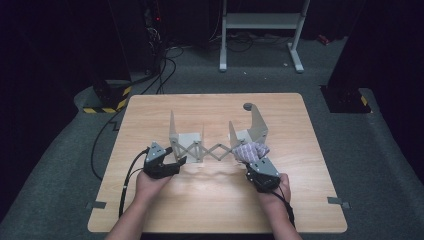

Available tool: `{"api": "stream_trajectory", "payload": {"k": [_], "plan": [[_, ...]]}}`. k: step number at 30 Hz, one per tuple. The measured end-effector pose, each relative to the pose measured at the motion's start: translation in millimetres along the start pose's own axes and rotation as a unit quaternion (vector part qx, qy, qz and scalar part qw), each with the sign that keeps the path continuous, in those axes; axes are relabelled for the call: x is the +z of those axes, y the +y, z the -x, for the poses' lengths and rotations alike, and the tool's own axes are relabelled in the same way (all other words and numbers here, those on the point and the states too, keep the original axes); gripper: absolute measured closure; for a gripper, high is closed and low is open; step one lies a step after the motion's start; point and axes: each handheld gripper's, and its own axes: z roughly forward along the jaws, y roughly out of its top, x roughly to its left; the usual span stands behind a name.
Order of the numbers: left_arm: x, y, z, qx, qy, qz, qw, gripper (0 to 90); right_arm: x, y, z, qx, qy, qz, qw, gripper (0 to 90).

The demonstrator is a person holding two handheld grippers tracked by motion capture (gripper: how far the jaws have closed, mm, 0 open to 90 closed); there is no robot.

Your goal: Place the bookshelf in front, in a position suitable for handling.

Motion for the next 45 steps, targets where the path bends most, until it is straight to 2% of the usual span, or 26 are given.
{"api": "stream_trajectory", "payload": {"k": [8, 11, 14, 20, 22, 23, 25, 28, 31, 33, 34, 36, 41, 45], "plan": [[11.7, 2.2, 30.2, 0.027, -0.027, -0.002, 0.9993, 31.7, -2.7, -8.6, 22.6, 0.022, -0.024, -0.009, 0.9994, 62.0], [10.9, -0.2, 34.1, 0.033, -0.029, -0.006, 0.999, 32.4, -2.3, -11.2, 28.9, 0.029, -0.028, -0.013, 0.9991, 62.0], [-1.2, -7.7, 25.6, 0.023, -0.016, -0.005, 0.9996, 31.9, -4.0, -11.8, 20.6, 0.016, -0.015, -0.009, 0.9997, 62.0], [-34.2, -30.5, -3.3, 0.006, 0.03, -0.026, 0.9992, 30.7, 6.1, -13.3, -14.9, -0.025, 0.031, -0.022, 0.999, 62.0], [-44.0, -38.7, -14.4, -0.006, 0.044, -0.03, 0.9985, 30.3, 10.1, -11.9, -24.0, -0.029, 0.038, -0.023, 0.9986, 62.1], [-44.0, -38.7, -14.4, -0.006, 0.044, -0.03, 0.9985, 30.1, 11.0, -10.0, -27.0, -0.031, 0.039, -0.021, 0.9985, 62.0], [-55.8, -49.4, -24.6, -0.012, 0.059, -0.029, 0.9978, 29.8, 10.5, -2.7, -29.8, -0.03, 0.039, -0.012, 0.9987, 62.1], [-62.1, -55.3, -29.1, -0.018, 0.059, -0.026, 0.9978, 29.8, 4.4, 15.5, -28.2, -0.029, 0.03, 0.013, 0.9991, 62.1], [-63.5, -54.8, -29.0, -0.022, 0.055, -0.02, 0.998, 29.8, -3.8, 36.3, -23.7, -0.029, 0.022, 0.036, 0.9987, 62.1], [-62.9, -54.6, -28.5, -0.023, 0.054, -0.02, 0.9981, 29.8, -6.9, 42.6, -22.3, -0.03, 0.018, 0.044, 0.9984, 62.1], [-61.9, -54.8, -26.8, -0.019, 0.054, -0.022, 0.9981, 29.8, -12.2, 53.1, -20.5, -0.03, 0.015, 0.056, 0.9978, 62.1], [-61.4, -55.0, -25.9, -0.014, 0.054, -0.024, 0.9982, 29.8, -14.8, 58.2, -19.7, -0.03, 0.014, 0.063, 0.9975, 62.1], [-60.9, -55.5, -25.6, -0.011, 0.055, -0.025, 0.9981, 29.8, -11.7, 50.8, -23.0, -0.027, 0.019, 0.061, 0.9976, 62.8], [-59.5, -56.1, -24.4, -0.007, 0.052, -0.027, 0.9982, 29.8, 12.0, 21.6, -33.8, -0.026, 0.038, 0.012, 0.9989, 63.9]]}}
